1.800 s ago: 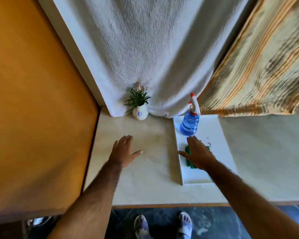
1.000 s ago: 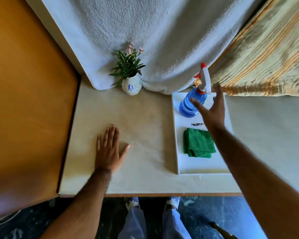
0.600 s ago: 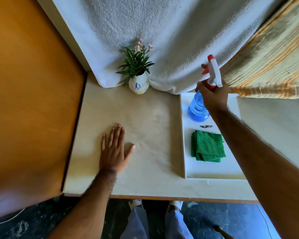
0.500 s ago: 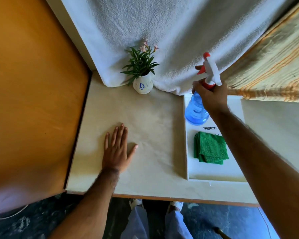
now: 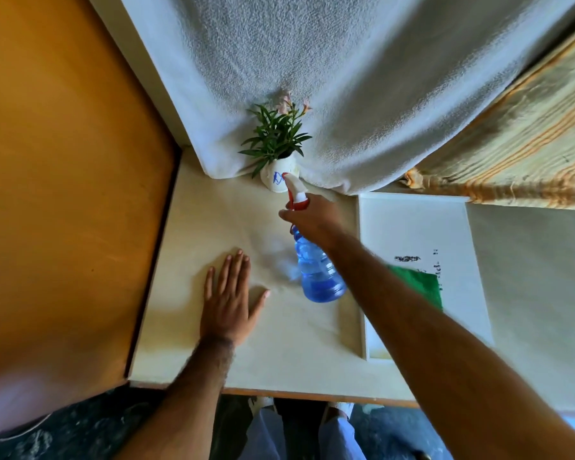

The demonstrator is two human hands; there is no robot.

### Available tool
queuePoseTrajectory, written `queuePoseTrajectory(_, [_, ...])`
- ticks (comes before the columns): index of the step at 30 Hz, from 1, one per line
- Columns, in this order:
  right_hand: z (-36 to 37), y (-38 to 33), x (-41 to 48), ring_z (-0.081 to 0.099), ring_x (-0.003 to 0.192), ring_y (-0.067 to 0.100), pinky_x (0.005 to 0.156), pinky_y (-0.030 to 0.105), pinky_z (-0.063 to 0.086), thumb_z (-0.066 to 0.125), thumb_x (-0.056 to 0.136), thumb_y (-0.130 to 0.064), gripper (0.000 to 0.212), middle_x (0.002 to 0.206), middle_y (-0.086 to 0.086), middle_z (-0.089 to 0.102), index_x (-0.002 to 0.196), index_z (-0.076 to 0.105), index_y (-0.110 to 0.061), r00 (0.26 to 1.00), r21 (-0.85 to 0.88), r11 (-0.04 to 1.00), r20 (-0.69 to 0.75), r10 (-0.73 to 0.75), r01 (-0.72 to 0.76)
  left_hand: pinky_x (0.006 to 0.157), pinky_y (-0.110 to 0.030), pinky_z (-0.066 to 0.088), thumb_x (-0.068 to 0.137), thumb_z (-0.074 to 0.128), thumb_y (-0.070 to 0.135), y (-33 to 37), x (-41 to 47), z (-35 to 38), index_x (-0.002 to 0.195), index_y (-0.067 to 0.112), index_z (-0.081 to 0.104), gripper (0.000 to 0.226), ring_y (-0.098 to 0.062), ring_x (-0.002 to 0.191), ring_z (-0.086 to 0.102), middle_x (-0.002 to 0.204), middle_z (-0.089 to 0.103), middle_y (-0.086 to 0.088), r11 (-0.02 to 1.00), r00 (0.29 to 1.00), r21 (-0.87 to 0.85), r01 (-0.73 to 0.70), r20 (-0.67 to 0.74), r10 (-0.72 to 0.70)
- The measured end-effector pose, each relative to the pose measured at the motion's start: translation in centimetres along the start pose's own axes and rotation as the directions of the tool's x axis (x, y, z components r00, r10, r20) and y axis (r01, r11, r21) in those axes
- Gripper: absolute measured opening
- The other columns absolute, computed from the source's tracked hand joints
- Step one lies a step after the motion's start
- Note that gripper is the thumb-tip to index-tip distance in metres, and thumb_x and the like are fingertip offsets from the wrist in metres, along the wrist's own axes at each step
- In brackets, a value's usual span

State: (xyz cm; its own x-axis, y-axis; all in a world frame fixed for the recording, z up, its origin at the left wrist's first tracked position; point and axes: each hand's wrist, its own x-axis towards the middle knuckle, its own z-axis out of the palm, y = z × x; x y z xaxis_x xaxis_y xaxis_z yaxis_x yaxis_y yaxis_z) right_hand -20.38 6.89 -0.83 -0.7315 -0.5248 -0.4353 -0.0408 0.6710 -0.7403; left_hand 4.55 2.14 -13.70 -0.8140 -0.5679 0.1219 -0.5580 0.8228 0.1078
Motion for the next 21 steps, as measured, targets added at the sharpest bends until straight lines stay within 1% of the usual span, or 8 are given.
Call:
queuePoseTrajectory(2, [0.4,-0.5,0.3,0.062,0.042,-0.002,0.049,0.02,0.042,0.076,0.077,-0.044,0.025,0.043,-0.01,0.066,0.074,0.067,-0.021,0.999,-0.069,0.997,-0.046,0.02,-0.023,0.126,-0.059,0.032,0.103,0.037,0.064,0.0,-0.1,0.0,0.163,0.011,0.031,0.08,-0.028,0.158,0.032,0.171,0.032,-0.01,1.0,1.0,0.002,0.0,0.0,0.0])
queuePoseTrajectory(3, [0.6,-0.7,0.4,0.065,0.05,0.002,0.052,0.022,0.044,0.075,0.077,-0.047,0.028,0.048,-0.008,0.069,0.074,0.067,-0.021,0.998,-0.106,0.994,-0.065,0.027,-0.034,0.126,-0.058,0.031,0.102,0.038,0.064,0.0,-0.1,0.0,0.163,0.011,0.03,0.081,-0.028,0.158,0.031,0.172,0.031,-0.009,1.0,1.0,0.001,0.0,0.004,0.0])
queuePoseTrajectory(6, [1.1,-1.2,0.6,0.075,0.071,0.015,0.071,0.03,0.058,0.072,0.078,-0.045,0.028,0.061,0.0,0.076,0.08,0.071,-0.018,0.997,-0.151,0.986,-0.057,0.057,-0.065,0.126,-0.058,0.031,0.101,0.043,0.063,-0.1,-0.1,-0.1,0.163,0.012,0.03,0.082,-0.027,0.159,0.03,0.172,0.03,-0.009,1.0,1.0,-0.004,0.003,0.009,-0.003])
queuePoseTrajectory(10, [1.4,-1.3,0.8,0.068,0.055,0.007,0.058,0.025,0.05,0.071,0.076,-0.043,0.025,0.041,-0.008,0.065,0.069,0.066,-0.019,0.994,-0.186,0.979,-0.087,0.069,-0.084,0.126,-0.058,0.031,0.101,0.042,0.064,-0.1,0.0,-0.2,0.164,0.012,0.028,0.082,-0.026,0.16,0.028,0.173,0.029,-0.008,1.0,1.0,-0.016,0.005,0.017,-0.005])
queuePoseTrajectory(13, [1.5,-1.1,0.9,0.075,0.057,0.014,0.07,0.032,0.064,0.07,0.074,-0.038,0.02,0.049,-0.004,0.072,0.067,0.067,-0.019,0.991,-0.13,0.984,-0.073,0.111,-0.12,0.128,-0.057,0.03,0.102,0.033,0.066,-0.1,0.0,-0.4,0.164,0.013,0.026,0.082,-0.026,0.161,0.025,0.174,0.027,-0.007,1.0,0.999,-0.011,0.01,0.042,-0.009])
queuePoseTrajectory(16, [1.2,-1.0,0.8,0.076,0.062,0.015,0.075,0.035,0.065,0.069,0.075,-0.036,0.017,0.055,-0.002,0.075,0.071,0.069,-0.019,0.991,-0.097,0.988,-0.077,0.11,-0.117,0.128,-0.057,0.029,0.102,0.031,0.067,-0.2,0.0,-0.5,0.165,0.014,0.025,0.082,-0.026,0.161,0.025,0.174,0.026,-0.007,1.0,0.998,-0.006,0.013,0.059,-0.013])
queuePoseTrajectory(19, [0.4,-0.6,0.3,0.064,0.047,-0.009,0.054,0.021,0.051,0.067,0.076,-0.027,0.011,0.044,-0.015,0.066,0.08,0.072,-0.018,0.99,-0.064,0.993,-0.104,0.093,-0.1,0.128,-0.057,0.03,0.101,0.039,0.065,-0.2,0.0,-0.7,0.164,0.013,0.027,0.082,-0.026,0.16,0.025,0.173,0.027,-0.008,1.0,0.998,-0.012,0.014,0.06,-0.013])
queuePoseTrajectory(21, [-0.2,-0.4,-0.5,0.058,0.041,-0.012,0.047,0.018,0.039,0.065,0.077,-0.02,0.008,0.04,-0.021,0.062,0.079,0.072,-0.019,0.987,-0.005,0.997,-0.143,0.071,-0.072,0.127,-0.058,0.03,0.1,0.041,0.063,-0.2,0.0,-0.7,0.164,0.013,0.028,0.082,-0.026,0.16,0.027,0.173,0.028,-0.008,1.0,0.998,-0.016,0.014,0.059,-0.013])
